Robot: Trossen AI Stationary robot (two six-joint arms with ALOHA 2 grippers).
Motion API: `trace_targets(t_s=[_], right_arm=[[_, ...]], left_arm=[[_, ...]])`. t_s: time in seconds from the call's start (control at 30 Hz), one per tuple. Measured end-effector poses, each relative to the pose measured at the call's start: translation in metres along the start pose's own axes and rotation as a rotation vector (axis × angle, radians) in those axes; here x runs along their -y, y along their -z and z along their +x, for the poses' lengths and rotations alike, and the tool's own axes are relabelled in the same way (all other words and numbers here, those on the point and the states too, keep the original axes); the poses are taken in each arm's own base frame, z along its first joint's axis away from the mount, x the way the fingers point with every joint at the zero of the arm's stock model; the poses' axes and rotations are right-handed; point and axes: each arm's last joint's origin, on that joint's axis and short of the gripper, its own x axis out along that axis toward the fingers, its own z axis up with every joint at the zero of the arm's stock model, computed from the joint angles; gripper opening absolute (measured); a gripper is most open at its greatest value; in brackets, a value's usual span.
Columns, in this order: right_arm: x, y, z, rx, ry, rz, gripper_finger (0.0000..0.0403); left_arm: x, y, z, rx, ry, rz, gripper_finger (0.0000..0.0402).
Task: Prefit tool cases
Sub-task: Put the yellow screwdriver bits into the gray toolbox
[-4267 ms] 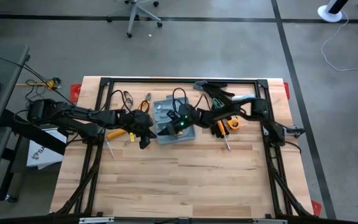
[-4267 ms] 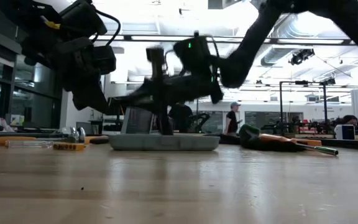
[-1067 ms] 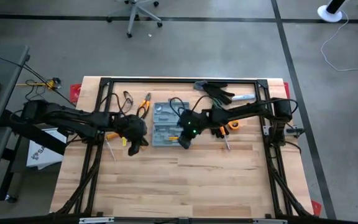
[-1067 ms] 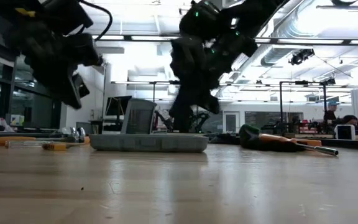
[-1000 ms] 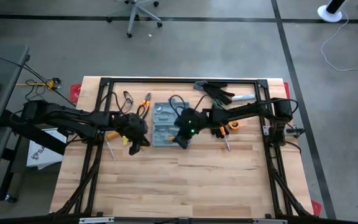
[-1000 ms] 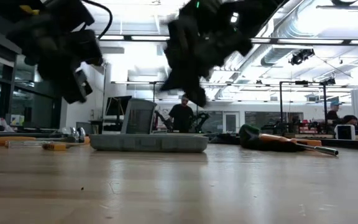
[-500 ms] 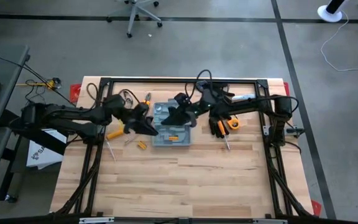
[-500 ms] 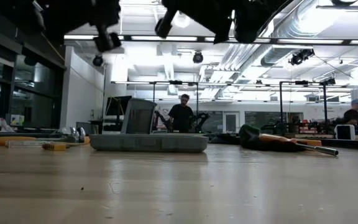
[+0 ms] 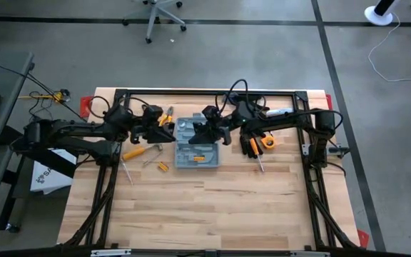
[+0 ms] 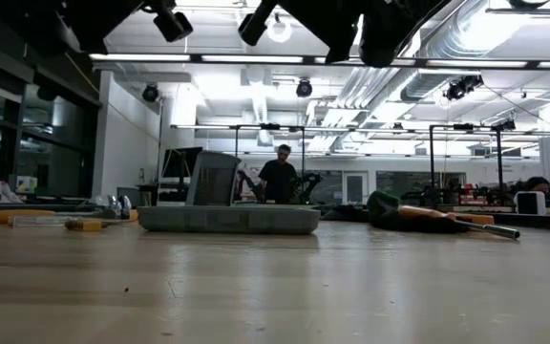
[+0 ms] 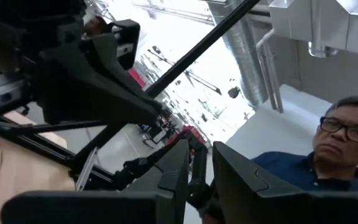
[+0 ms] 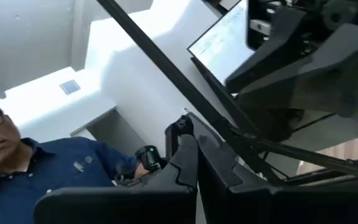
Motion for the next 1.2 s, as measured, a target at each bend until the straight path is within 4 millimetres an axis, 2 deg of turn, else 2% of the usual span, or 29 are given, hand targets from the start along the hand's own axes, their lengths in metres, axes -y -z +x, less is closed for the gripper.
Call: trace_targets(t_s=[0.63,0.8,1.0,1.2], right_arm=[[-0.005,0.000,0.000,-0.041,-0.059,0.035,0.0000],[-0.001,0.004,0.000,-0.127,-0.053,0.058,0.0000],[0.022,0.024,-0.004,-0.289,0.108,0.176,0.0000],[0.047,0.053,-0.020,-0.425,0.423,0.257,0.0000]], left_arm=[[-0.006,0.003,0.000,-0.038,-0.048,0.000,0.0065],[-0.016,0.010,-0.001,-0.119,-0.115,-0.031,0.0065],[-0.040,0.030,-0.010,-0.282,-0.317,-0.115,0.0065],[-0.055,0.051,-0.026,-0.439,-0.500,-0.165,0.0065]])
